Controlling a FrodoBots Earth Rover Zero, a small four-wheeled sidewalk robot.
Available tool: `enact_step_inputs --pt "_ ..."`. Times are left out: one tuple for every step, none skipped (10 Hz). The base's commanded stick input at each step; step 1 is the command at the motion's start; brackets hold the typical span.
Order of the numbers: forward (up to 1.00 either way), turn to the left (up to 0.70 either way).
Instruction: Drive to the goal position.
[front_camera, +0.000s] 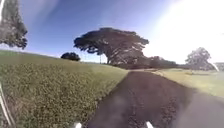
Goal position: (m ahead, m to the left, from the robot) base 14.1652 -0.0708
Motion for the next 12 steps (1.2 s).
enact_step_inputs --pt "0.7 -0.14" --pt "0.7 -0.14" --pt "0.7 -0.08" --pt "0.7 0.0" --pt "0.7 0.0" --pt "0.7 0.0" --pt "0.7 0.0" --pt "0.7 0.0" --pt "0.7 0.0" --pt "0.7 0.0" --pt "0.7 0.0" --pt "0.7 0.0"
